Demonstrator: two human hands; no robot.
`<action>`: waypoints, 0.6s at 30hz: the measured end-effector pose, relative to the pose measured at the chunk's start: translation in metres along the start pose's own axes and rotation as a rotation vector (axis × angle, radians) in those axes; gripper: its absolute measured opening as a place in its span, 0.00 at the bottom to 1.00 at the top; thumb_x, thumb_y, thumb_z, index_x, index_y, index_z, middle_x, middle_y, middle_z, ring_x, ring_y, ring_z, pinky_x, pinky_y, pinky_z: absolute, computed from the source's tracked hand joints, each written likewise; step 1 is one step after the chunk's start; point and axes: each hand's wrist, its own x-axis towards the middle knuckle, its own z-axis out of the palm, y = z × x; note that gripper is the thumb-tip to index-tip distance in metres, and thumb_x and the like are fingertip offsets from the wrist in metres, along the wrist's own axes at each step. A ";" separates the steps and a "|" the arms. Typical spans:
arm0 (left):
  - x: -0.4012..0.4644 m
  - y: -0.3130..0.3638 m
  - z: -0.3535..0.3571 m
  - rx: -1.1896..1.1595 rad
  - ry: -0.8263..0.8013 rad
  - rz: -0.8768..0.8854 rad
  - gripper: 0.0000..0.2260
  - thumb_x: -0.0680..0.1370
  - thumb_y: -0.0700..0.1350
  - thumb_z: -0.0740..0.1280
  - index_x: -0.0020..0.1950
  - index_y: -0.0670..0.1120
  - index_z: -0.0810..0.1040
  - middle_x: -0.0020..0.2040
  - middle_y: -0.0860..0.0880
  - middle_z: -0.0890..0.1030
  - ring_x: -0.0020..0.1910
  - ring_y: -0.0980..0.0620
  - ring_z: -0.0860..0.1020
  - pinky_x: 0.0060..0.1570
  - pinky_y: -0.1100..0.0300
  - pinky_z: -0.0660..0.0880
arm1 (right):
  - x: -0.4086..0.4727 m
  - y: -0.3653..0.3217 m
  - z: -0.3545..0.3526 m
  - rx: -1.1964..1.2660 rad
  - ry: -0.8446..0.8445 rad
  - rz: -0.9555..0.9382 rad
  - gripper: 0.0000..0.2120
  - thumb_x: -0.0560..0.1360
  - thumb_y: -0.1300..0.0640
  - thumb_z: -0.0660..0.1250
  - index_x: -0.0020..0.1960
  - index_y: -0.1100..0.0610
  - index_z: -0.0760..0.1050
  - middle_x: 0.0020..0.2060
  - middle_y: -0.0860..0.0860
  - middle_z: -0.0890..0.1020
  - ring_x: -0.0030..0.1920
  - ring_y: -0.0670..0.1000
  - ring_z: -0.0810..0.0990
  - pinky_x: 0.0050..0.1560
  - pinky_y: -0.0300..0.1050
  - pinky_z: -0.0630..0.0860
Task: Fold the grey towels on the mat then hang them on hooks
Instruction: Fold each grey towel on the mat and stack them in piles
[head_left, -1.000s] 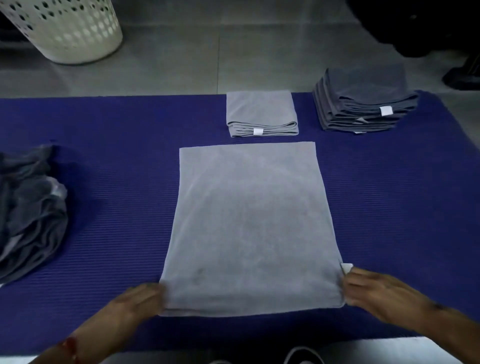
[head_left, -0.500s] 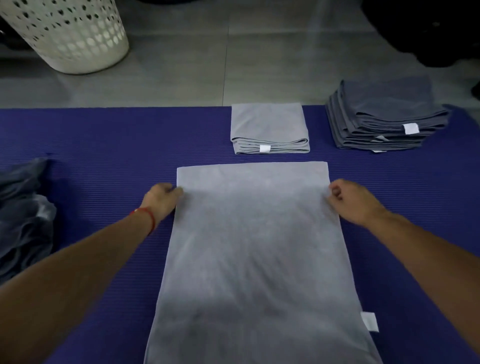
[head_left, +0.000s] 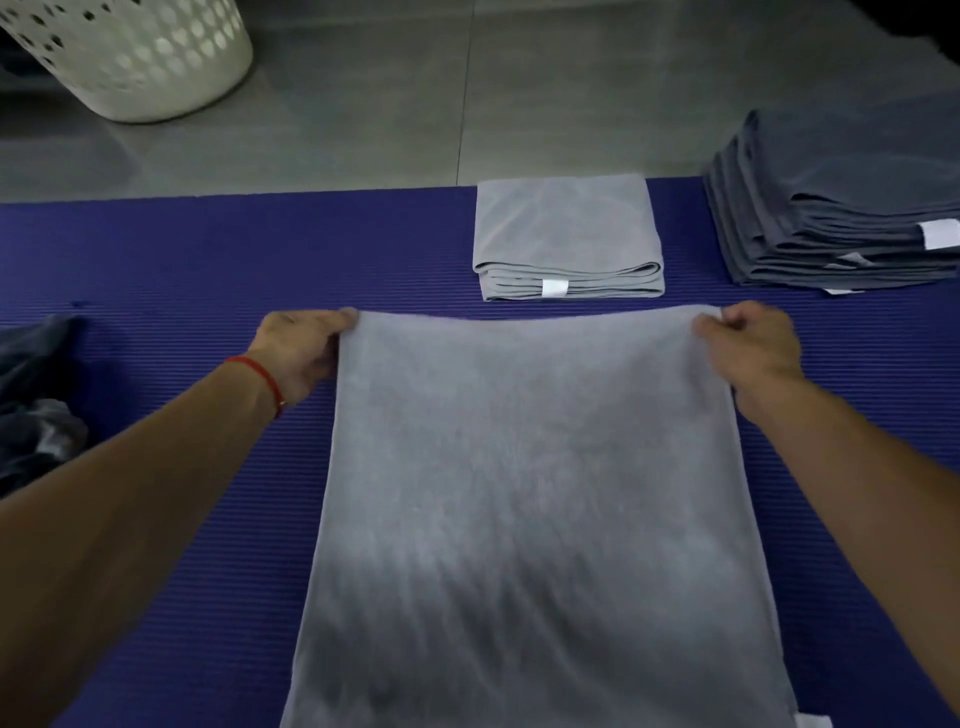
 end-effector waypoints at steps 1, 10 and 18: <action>0.001 -0.004 -0.007 -0.003 -0.010 0.037 0.06 0.78 0.43 0.73 0.48 0.40 0.83 0.51 0.42 0.85 0.46 0.46 0.84 0.46 0.52 0.83 | 0.000 0.001 -0.003 0.083 0.028 0.021 0.10 0.75 0.54 0.73 0.37 0.51 0.75 0.37 0.48 0.78 0.42 0.51 0.77 0.46 0.45 0.76; 0.017 -0.009 0.008 0.367 0.155 0.018 0.19 0.70 0.49 0.81 0.54 0.42 0.80 0.56 0.48 0.82 0.53 0.49 0.81 0.58 0.55 0.77 | -0.006 0.004 0.004 -0.023 0.065 -0.046 0.14 0.76 0.56 0.72 0.61 0.57 0.79 0.53 0.52 0.83 0.52 0.50 0.81 0.56 0.43 0.78; -0.038 -0.040 0.041 1.058 0.299 0.756 0.20 0.78 0.52 0.64 0.68 0.45 0.71 0.73 0.38 0.66 0.72 0.36 0.65 0.68 0.39 0.66 | -0.106 0.033 0.026 -0.812 -0.408 -0.866 0.29 0.82 0.42 0.47 0.82 0.47 0.54 0.82 0.53 0.50 0.82 0.58 0.48 0.78 0.64 0.51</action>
